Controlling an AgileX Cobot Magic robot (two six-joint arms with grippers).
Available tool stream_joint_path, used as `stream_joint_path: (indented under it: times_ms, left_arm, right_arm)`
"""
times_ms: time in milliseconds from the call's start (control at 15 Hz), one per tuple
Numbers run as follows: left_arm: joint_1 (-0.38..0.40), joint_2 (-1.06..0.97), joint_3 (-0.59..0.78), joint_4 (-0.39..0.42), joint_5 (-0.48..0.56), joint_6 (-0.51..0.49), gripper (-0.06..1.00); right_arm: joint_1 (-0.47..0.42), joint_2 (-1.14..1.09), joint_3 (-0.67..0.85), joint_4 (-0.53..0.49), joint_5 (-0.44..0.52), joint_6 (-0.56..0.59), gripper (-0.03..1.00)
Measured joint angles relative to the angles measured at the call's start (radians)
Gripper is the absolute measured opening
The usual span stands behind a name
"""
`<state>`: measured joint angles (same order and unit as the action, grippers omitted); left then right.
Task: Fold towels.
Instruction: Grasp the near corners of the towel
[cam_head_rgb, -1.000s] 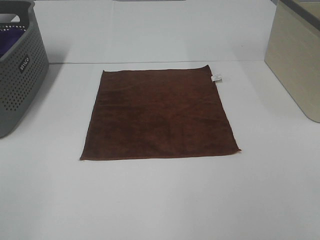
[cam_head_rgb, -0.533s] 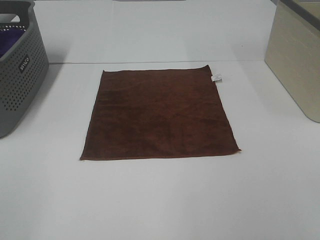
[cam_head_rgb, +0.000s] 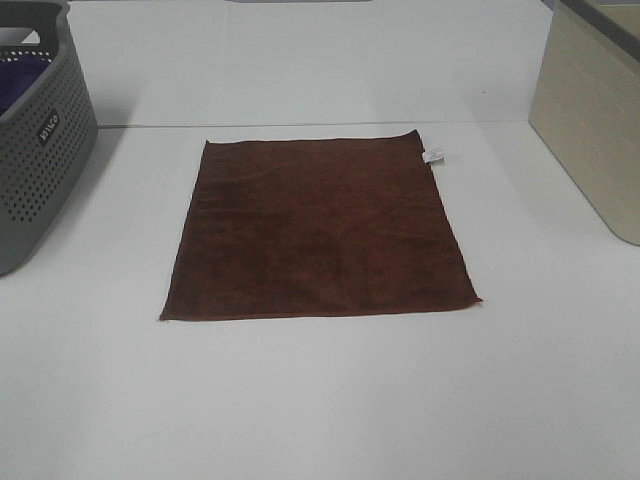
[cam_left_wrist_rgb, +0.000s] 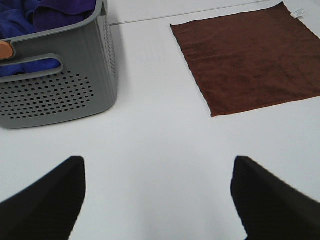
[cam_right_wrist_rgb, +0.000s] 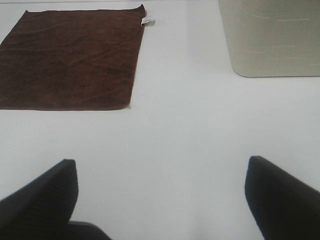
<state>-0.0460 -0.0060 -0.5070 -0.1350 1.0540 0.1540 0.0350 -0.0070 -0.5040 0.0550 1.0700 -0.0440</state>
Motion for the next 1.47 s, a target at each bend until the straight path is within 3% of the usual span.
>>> stream_joint_path:
  times_ms: [1333, 1467]
  left_arm:
    - [0.000, 0.000, 0.000, -0.012, -0.001, 0.000, 0.76]
    - [0.000, 0.000, -0.012, -0.022, -0.069, 0.000, 0.76]
  right_arm:
    - [0.000, 0.000, 0.000, 0.000, 0.000, 0.000, 0.85]
    - [0.000, 0.003, -0.001, 0.002, -0.006, 0.004, 0.85]
